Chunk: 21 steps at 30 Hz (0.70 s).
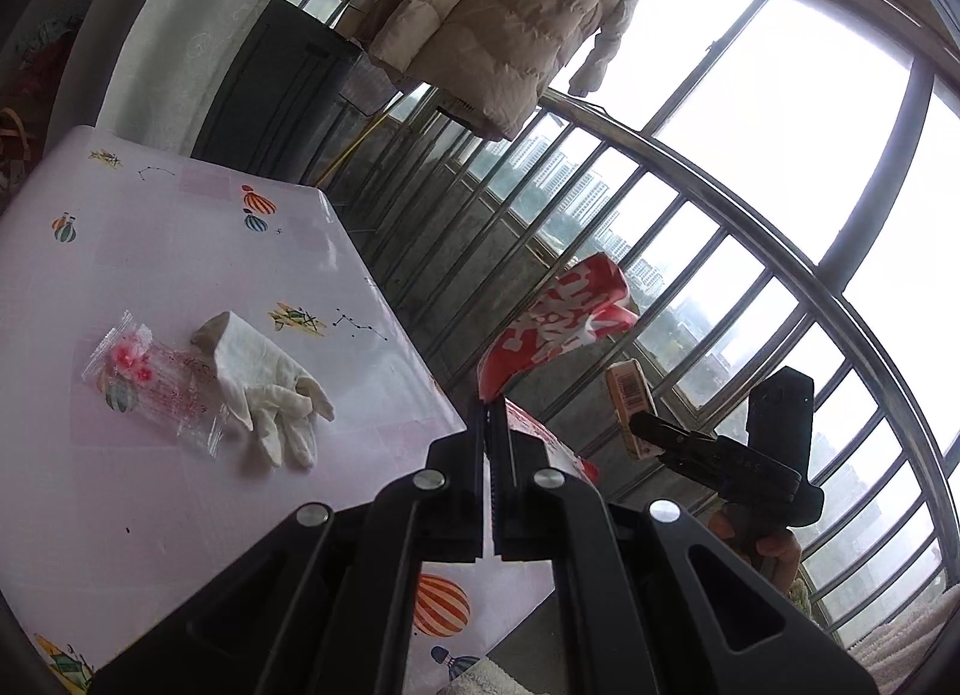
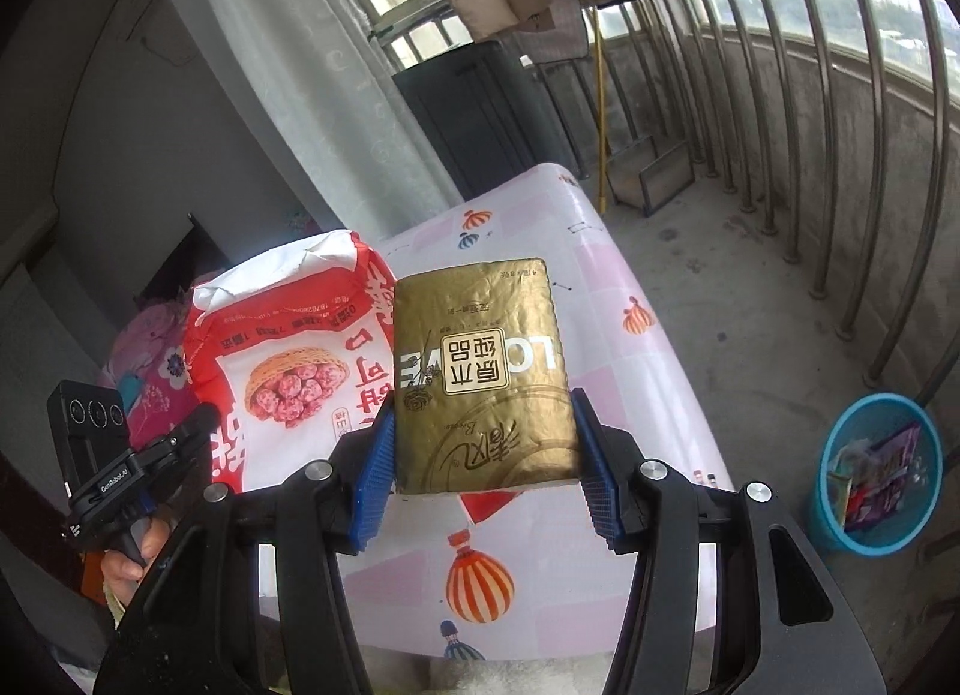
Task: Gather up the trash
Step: 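Carry snack bag and gold pack toward the blue wastebasket, then open the left tool over the wastebasket while the right tool releases the gold pack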
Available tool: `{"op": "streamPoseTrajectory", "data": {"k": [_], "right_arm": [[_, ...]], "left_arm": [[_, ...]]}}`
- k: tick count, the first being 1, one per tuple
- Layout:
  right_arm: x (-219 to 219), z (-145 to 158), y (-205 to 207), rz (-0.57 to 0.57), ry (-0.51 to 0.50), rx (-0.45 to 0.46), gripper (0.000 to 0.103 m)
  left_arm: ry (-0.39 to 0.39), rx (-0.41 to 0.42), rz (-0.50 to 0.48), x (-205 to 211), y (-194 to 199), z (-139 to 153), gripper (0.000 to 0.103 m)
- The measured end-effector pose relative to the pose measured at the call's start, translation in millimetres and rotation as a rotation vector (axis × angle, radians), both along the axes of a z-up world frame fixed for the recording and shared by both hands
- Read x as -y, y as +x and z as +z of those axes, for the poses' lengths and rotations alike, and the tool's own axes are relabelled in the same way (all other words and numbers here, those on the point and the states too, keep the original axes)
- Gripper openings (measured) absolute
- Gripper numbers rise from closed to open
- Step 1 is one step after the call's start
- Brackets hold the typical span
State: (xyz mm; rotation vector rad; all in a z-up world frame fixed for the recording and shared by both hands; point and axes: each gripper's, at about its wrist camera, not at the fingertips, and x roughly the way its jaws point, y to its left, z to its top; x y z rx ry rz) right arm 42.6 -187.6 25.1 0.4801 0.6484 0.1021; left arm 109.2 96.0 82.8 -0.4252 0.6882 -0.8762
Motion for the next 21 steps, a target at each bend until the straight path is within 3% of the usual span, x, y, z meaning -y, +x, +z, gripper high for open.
{"op": "streamPoseTrajectory", "data": {"k": [7,13,21], "right_arm": [[70.2,-25.2,-25.5,-0.208,0.133,0.029,0.051],[136.7,-56.0,-73.6,-0.458,0.245,0.044,0.051],[208.2,-119.1,-104.8,-0.707,0.390,-0.035,0.051]], "left_arm": [[0.097,-0.058,-0.133,86.5,34.9,-1.9,0.001],[0.235,-0.093,-0.293,193.3,56.3,-13.8,0.001],[0.478,-0.125,-0.485,357.3,58.7,-62.4,0.001]]}}
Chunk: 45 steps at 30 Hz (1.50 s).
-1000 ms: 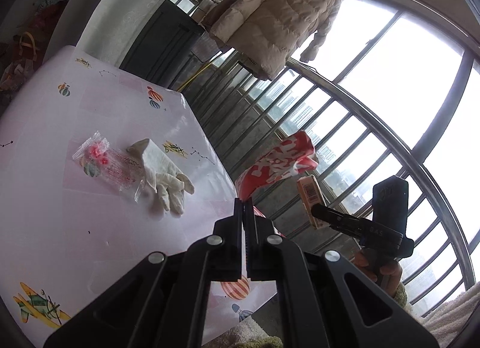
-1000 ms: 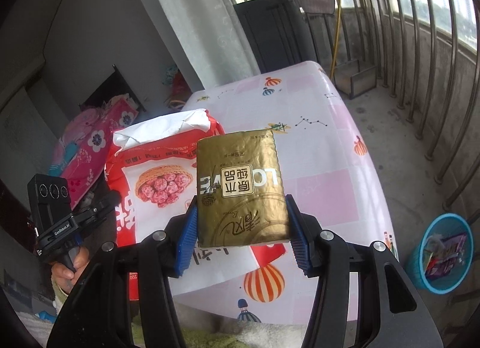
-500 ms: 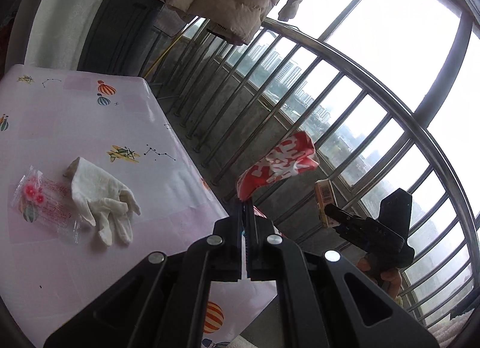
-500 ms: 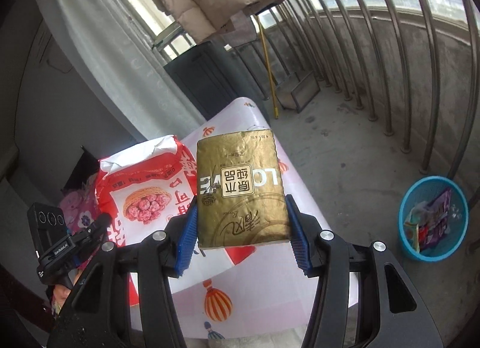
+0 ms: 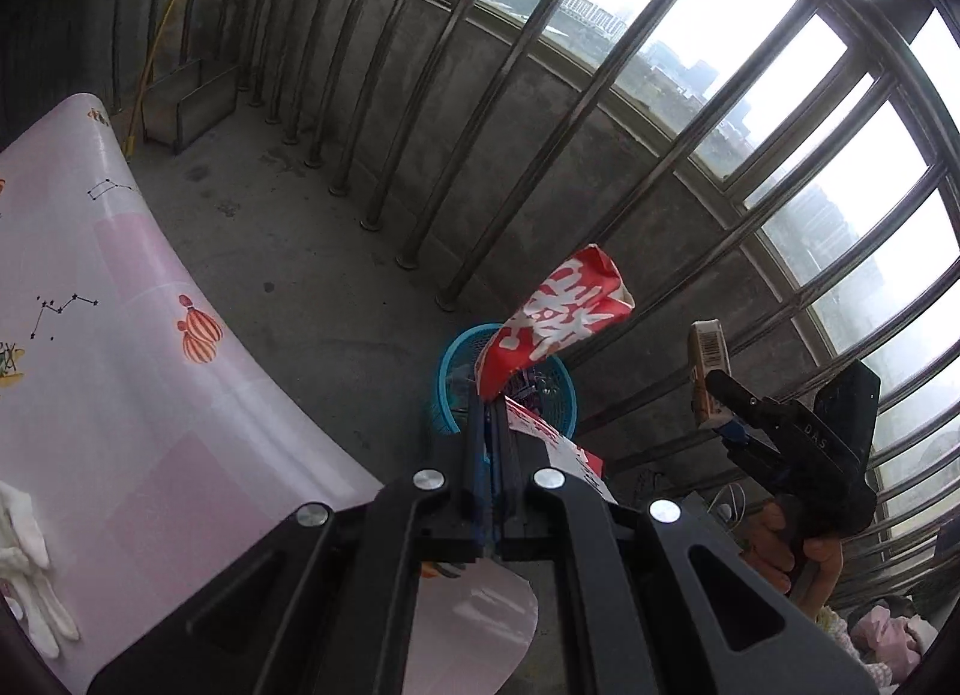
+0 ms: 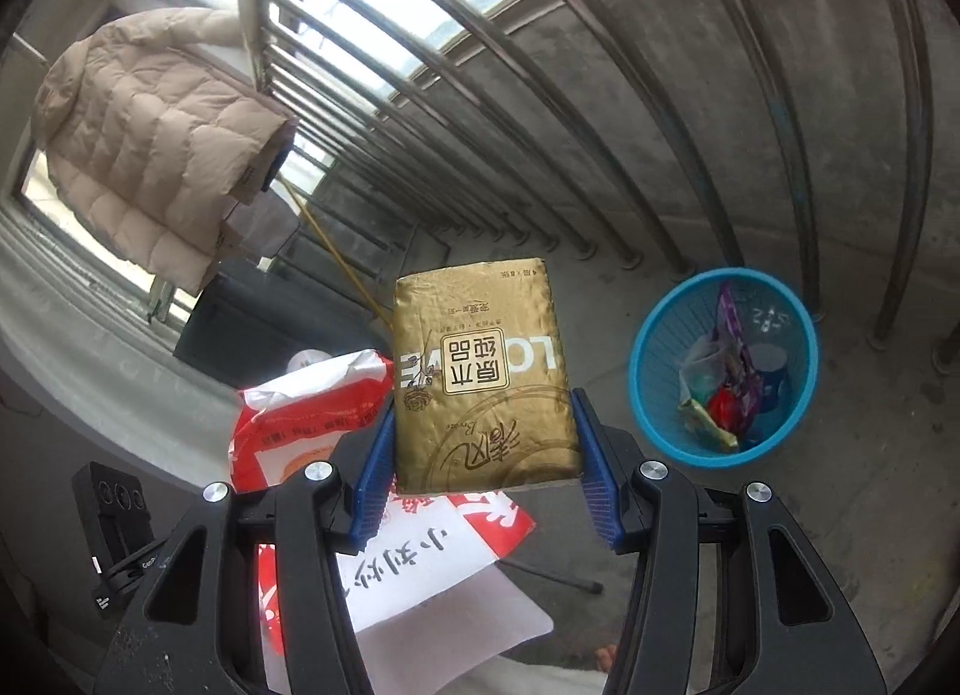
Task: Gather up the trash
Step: 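Open the left tool over the wastebasket while the right tool releases the gold pack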
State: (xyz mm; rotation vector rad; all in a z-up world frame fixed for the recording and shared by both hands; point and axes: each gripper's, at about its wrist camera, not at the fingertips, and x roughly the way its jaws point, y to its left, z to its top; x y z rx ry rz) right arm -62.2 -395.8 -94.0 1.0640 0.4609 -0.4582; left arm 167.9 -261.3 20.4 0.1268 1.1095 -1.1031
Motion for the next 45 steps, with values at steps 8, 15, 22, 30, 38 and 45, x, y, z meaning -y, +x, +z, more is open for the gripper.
{"op": "streamPoseTrajectory", "data": {"k": [8,15,22,30,38,45], "right_arm": [[42.2,-72.8,-4.7,-0.087,0.131,-0.097,0.051],[65.4,-102.5,-15.1,-0.142,0.175,-0.167,0.051],[68.1,-123.1,-17.6,-0.132,0.220,-0.208,0.051],[96.0,-133.9,2.3,-0.144,0.176,-0.283,0.053],[106.6,-152.3,-6.3,-0.195,0.147,-0.374,0.053],[103.8,-158.7,-28.7,-0.231,0.174,-0.370,0.053]], "left_arm": [[0.251,0.082,-0.138,149.9,-16.8,-75.5,0.001],[0.396,-0.064,-0.157,239.9,-20.2,-159.7,0.053],[0.386,-0.106,-0.097,218.6,-15.8,-169.4,0.060],[0.243,-0.061,-0.032,150.8,6.2,-99.0,0.068],[0.118,0.104,0.089,25.5,9.4,-23.0,0.080],[0.108,0.132,0.306,-93.0,5.1,-11.0,0.083]]}}
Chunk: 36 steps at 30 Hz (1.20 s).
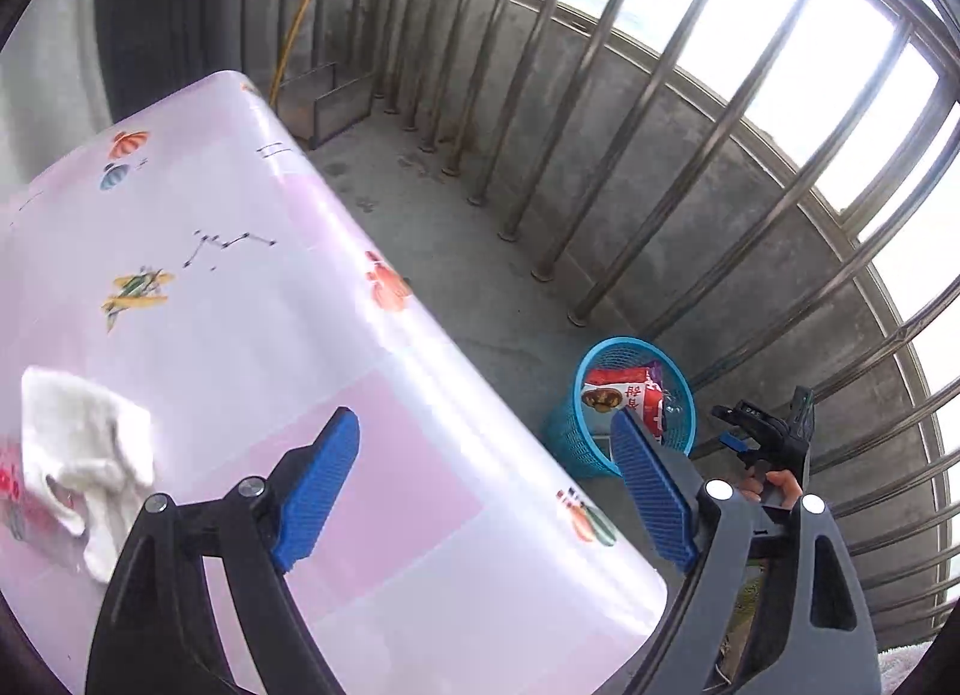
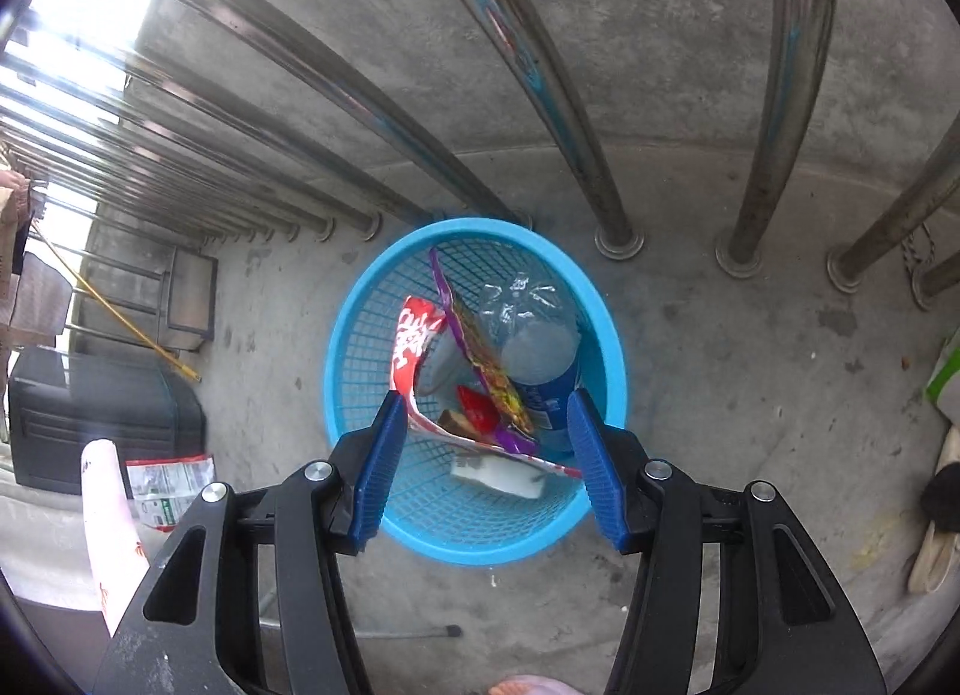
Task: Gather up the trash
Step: 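Open the left tool over the wastebasket while the right tool releases the gold pack, then grasp the clear plastic bag with the left tool while the right tool grasps the white glove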
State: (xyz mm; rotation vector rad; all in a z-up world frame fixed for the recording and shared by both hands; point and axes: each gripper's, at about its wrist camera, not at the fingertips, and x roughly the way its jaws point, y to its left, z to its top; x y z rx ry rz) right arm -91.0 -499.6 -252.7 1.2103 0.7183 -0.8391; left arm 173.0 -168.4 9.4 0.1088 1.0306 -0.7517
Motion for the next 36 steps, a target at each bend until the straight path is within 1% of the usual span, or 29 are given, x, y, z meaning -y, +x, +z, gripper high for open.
{"op": "streamPoseTrajectory", "data": {"k": [5,8,10,13,15,18,21,24,27,30,33,35,36], "right_arm": [[-16.7,-3.3,11.8,0.068,0.005,0.002,0.053],[-32.1,3.5,24.3,0.114,-0.011,0.012,0.053],[-43.8,16.7,39.3,0.163,-0.045,0.011,0.053],[-69.1,52.7,56.8,0.243,-0.146,0.016,0.058],[-86.3,81.0,66.2,0.288,-0.220,0.029,0.063],[-113.1,126.1,79.4,0.371,-0.303,0.092,0.065],[-145.9,166.6,100.3,0.497,-0.359,0.183,0.066],[-181.6,192.6,129.1,0.642,-0.351,0.289,0.066],[-222.4,200.8,172.3,0.825,-0.286,0.353,0.066],[-271.5,200.8,215.8,1.001,-0.235,0.372,0.066],[-316.0,196.0,253.3,1.133,-0.201,0.360,0.066],[-343.9,192.6,274.8,1.198,-0.206,0.340,0.064],[-355.1,190.7,285.9,1.226,-0.202,0.332,0.062]], "left_arm": [[-0.026,-0.004,0.158,-68.0,-11.5,3.3,0.084],[-0.039,0.029,0.218,-94.7,-23.9,10.9,0.084],[-0.061,0.061,0.254,-113.9,-32.1,17.0,0.084],[-0.067,0.110,0.317,-141.4,-41.2,21.8,0.086],[-0.064,0.121,0.359,-158.7,-43.1,21.8,0.086],[-0.084,0.132,0.426,-187.2,-42.4,20.6,0.086],[-0.108,0.155,0.489,-213.3,-41.2,20.3,0.086],[-0.139,0.160,0.535,-233.7,-36.0,18.1,0.086],[-0.166,0.165,0.568,-249.3,-26.8,12.4,0.086],[-0.185,0.152,0.602,-266.0,-12.7,3.8,0.086],[-0.196,0.150,0.639,-282.4,4.0,-3.2,0.086],[-0.185,0.148,0.672,-293.6,18.3,-7.6,0.083],[-0.188,0.144,0.683,-299.4,26.1,-9.6,0.079]]}}
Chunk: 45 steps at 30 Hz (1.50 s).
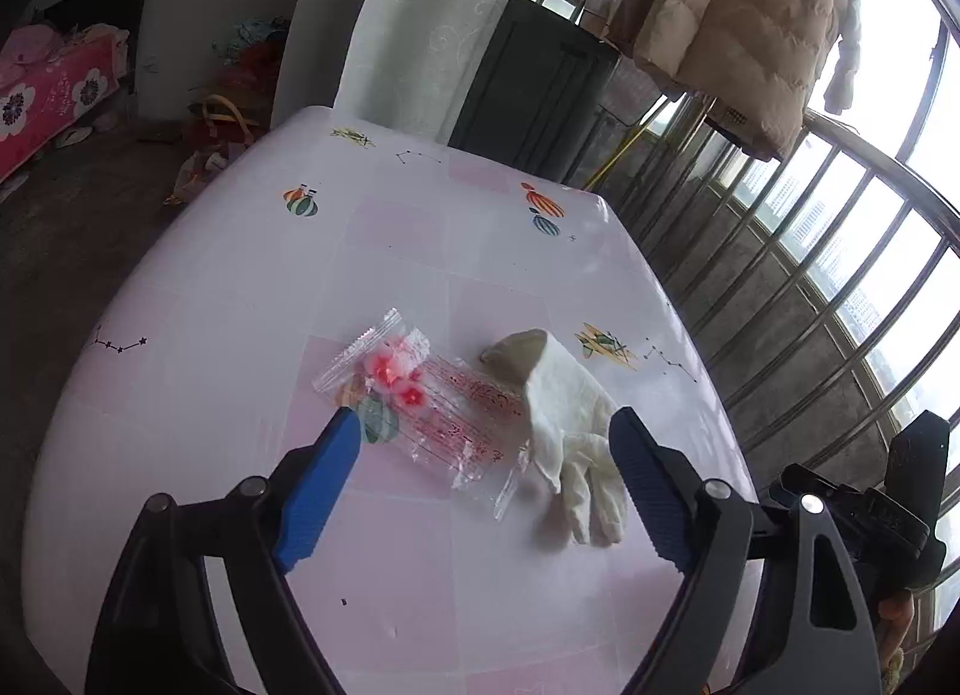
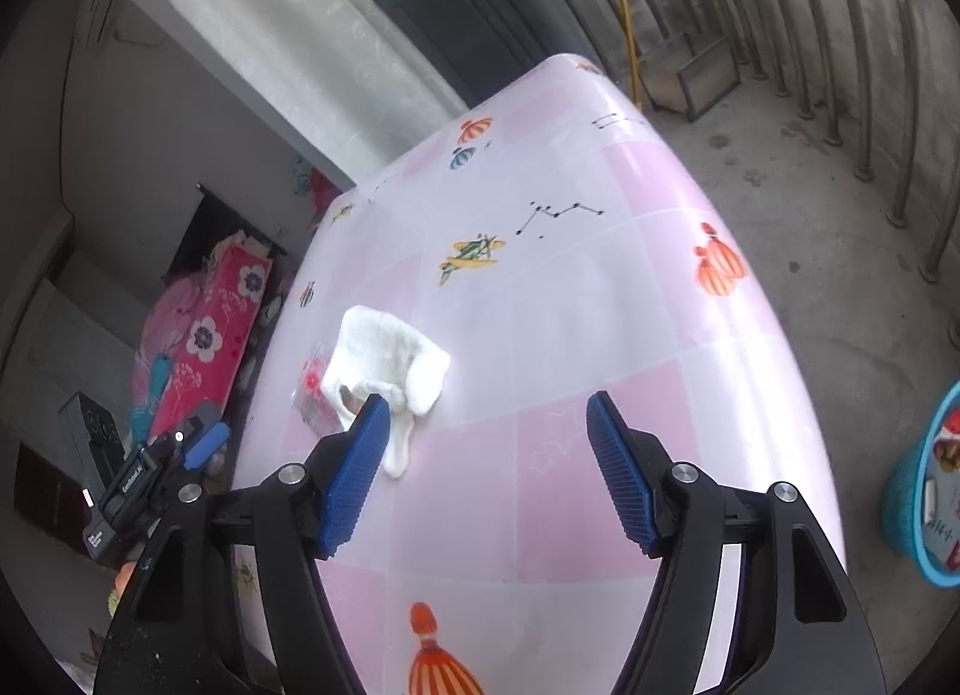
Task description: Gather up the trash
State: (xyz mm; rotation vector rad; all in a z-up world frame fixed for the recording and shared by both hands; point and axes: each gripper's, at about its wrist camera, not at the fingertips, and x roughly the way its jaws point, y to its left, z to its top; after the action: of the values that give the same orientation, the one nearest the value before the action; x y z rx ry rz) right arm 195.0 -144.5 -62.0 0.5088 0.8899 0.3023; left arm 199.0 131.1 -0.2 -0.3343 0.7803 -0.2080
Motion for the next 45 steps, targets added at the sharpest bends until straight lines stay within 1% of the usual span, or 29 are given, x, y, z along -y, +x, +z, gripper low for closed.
{"op": "streamPoseTrajectory", "data": {"k": [2,4,5,7,8,9,10,12,14,15,19,23,29,31,34,38,41,43,45], "right_arm": [[-20.7,-2.0,16.4,0.051,-0.002,-0.010,0.059],[-40.8,-4.3,33.0,0.085,-0.026,-0.020,0.057],[-48.6,-7.3,39.2,0.102,-0.029,-0.024,0.055],[-60.2,-10.8,54.7,0.114,-0.034,-0.026,0.052],[-63.8,-12.7,60.7,0.118,-0.040,-0.028,0.051],[-67.8,-15.4,67.5,0.118,-0.046,-0.033,0.048],[-71.3,-16.4,70.3,0.126,-0.053,-0.039,0.048],[-84.2,-23.2,79.9,0.165,-0.080,-0.069,0.047],[-94.6,-34.3,81.4,0.210,-0.086,-0.119,0.046],[-96.4,-31.9,74.9,0.211,-0.099,-0.099,0.046],[-99.1,-32.1,59.3,0.253,-0.106,-0.116,0.044],[-100.1,-30.4,37.8,0.276,-0.147,-0.116,0.043],[-104.8,-28.6,-1.7,0.298,-0.192,-0.131,0.043],[-106.9,-28.3,-16.8,0.301,-0.218,-0.129,0.043],[-104.5,-28.0,-39.5,0.296,-0.230,-0.138,0.043],[-99.0,-27.9,-65.5,0.278,-0.243,-0.158,0.043],[-98.7,-30.2,-74.2,0.253,-0.244,-0.180,0.043],[-93.6,-30.5,-76.5,0.232,-0.213,-0.198,0.043],[-87.2,-29.7,-74.3,0.207,-0.163,-0.219,0.043]], "left_arm": [[-0.007,-0.011,0.018,-9.5,15.9,-5.7,0.074],[-0.014,-0.037,0.017,-13.4,32.4,-14.3,0.059],[-0.026,-0.054,0.014,-14.8,40.0,-19.2,0.055],[-0.054,-0.092,-0.003,-14.5,54.5,-29.9,0.039],[-0.063,-0.108,-0.015,-12.5,60.7,-35.4,0.036],[-0.065,-0.124,-0.026,-10.0,65.7,-40.6,0.029],[-0.068,-0.145,-0.042,-6.3,70.1,-46.4,0.024],[-0.076,-0.191,-0.072,0.3,75.0,-58.5,0.018],[-0.077,-0.244,-0.086,6.6,74.2,-70.3,0.015],[-0.095,-0.247,-0.091,8.2,69.9,-73.7,0.012],[-0.112,-0.240,-0.136,16.6,52.8,-75.7,0.012],[-0.109,-0.232,-0.186,25.9,33.9,-75.4,0.012],[-0.126,-0.240,-0.278,46.1,-11.2,-77.6,0.012],[-0.132,-0.246,-0.307,48.4,-26.7,-77.9,0.012],[-0.143,-0.256,-0.336,45.7,-49.8,-78.3,0.012],[-0.155,-0.265,-0.348,33.6,-76.2,-78.5,0.012],[-0.198,-0.270,-0.336,23.4,-92.2,-81.3,0.012],[-0.215,-0.268,-0.317,15.2,-99.6,-81.9,0.012],[-0.216,-0.258,-0.304,12.1,-108.0,-81.1,0.012]]}}
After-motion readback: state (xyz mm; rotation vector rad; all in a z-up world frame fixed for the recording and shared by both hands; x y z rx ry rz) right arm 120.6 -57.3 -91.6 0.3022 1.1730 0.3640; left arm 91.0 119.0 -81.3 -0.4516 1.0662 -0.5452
